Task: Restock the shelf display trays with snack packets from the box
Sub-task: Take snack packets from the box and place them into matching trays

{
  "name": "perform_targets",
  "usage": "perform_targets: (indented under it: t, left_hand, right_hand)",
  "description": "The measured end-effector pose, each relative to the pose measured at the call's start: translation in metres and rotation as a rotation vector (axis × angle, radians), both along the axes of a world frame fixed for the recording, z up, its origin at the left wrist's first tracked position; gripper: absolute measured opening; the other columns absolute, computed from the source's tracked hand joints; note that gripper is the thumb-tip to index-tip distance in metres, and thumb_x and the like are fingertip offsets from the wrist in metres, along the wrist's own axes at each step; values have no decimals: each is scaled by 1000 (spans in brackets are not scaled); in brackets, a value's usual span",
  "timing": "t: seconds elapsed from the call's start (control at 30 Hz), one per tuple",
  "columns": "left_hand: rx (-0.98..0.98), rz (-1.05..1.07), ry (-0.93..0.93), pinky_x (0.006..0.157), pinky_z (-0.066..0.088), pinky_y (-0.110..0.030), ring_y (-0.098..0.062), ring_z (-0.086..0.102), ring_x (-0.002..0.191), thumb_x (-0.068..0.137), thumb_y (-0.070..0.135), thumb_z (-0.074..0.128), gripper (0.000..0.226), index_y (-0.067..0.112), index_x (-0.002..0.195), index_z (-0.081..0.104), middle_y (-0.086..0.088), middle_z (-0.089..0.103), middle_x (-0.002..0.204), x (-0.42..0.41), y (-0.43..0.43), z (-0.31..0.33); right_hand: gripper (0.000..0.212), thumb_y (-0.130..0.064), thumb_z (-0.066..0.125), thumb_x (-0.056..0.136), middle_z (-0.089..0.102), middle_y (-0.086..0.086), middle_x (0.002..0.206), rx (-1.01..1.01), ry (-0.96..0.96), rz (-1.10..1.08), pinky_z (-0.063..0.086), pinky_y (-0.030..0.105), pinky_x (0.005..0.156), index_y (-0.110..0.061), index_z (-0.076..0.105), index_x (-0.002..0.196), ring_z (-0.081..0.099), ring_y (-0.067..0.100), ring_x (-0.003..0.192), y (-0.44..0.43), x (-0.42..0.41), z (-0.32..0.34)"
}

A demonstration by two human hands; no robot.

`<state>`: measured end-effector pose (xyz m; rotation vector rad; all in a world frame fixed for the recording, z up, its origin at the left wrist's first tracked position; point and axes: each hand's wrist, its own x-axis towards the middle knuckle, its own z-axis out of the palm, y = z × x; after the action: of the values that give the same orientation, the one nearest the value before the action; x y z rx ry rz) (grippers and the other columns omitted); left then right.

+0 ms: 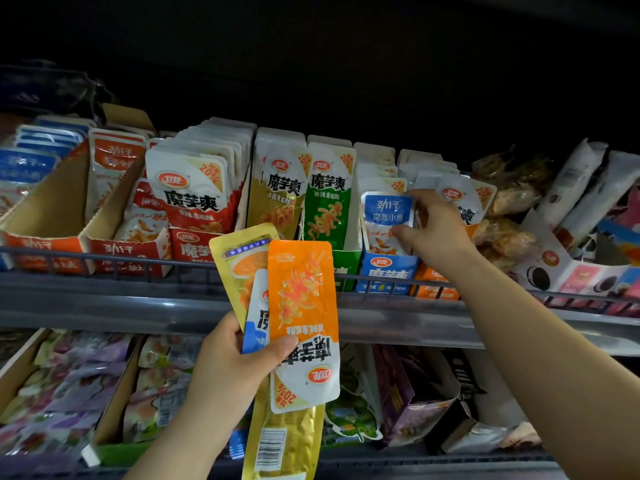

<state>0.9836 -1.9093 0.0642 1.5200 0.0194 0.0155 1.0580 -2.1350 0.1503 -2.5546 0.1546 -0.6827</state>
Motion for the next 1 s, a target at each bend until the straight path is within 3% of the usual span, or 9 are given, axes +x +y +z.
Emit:
perform_targets:
  t: [0.13, 0.23, 0.33, 0.43, 0.53, 0.67, 0.77, 1.0]
  left_hand:
    - [-4, -18, 4, 40, 43, -9, 5, 62, 53, 73, 4, 70, 24, 21, 79, 55, 15, 66, 60, 1, -2, -2]
    - [-3, -15, 17, 47, 44, -14, -1, 64, 58, 72, 6, 71, 24, 23, 80, 56, 18, 67, 60, 1, -3, -3]
    - [-1, -8, 24, 51, 42, -17, 1, 62, 63, 72, 8, 72, 24, 24, 80, 56, 17, 66, 62, 0, -5, -3]
    - [8, -1, 30, 50, 42, -18, -2, 61, 63, 72, 8, 71, 23, 23, 79, 55, 15, 65, 67, 0, -5, -2]
    - [-5, -8, 23, 44, 42, -12, 2, 63, 55, 73, 7, 71, 23, 23, 79, 55, 19, 66, 57, 1, -3, -1]
    - [-14, -7, 16, 49, 42, -14, 0, 62, 59, 73, 5, 70, 23, 22, 80, 56, 15, 66, 65, 0, 2, 1]
    - [-18, 1, -1, 54, 44, -18, -2, 62, 68, 74, 3, 69, 23, 20, 83, 57, 12, 67, 75, -3, 10, 3]
    - [-32, 128, -47, 57, 42, -23, -6, 61, 71, 75, 4, 69, 23, 23, 81, 58, 13, 67, 67, -10, 64, 9]
  right_hand:
    - [63, -15, 63, 82, 42, 8, 137, -82, -7, -6, 29, 38, 107, -16, 35, 138, 34, 26, 129, 4, -5, 0]
    - [58, -10, 62, 82, 47, 7, 133, 47, -21, 22, 39, 43, 102, -16, 38, 135, 44, 26, 122, 6, -5, -2]
    - [45, -7, 60, 85, 55, 3, 116, 236, -23, 27, 49, 36, 90, -13, 45, 127, 54, 18, 106, 7, -4, 4]
    - [24, -6, 57, 87, 55, 0, 96, 404, -47, 43, 48, 30, 84, -8, 54, 111, 54, 16, 96, 7, -7, 11]
    - [9, -8, 54, 89, 54, -6, 82, 473, -107, 87, 48, 27, 80, -13, 51, 96, 54, 14, 89, 3, -15, 17]
    - [4, -11, 52, 91, 57, 0, 91, 567, -283, 87, 46, 8, 56, -15, 52, 89, 56, 2, 72, -9, -28, 41]
    - [18, -12, 51, 91, 59, -3, 83, 643, -361, 136, 46, 8, 51, -24, 50, 77, 60, -3, 62, -6, -36, 59]
    - [17, -13, 51, 91, 58, -5, 75, 570, -330, 325, 42, 9, 45, -23, 50, 78, 57, -8, 49, 71, -42, 90]
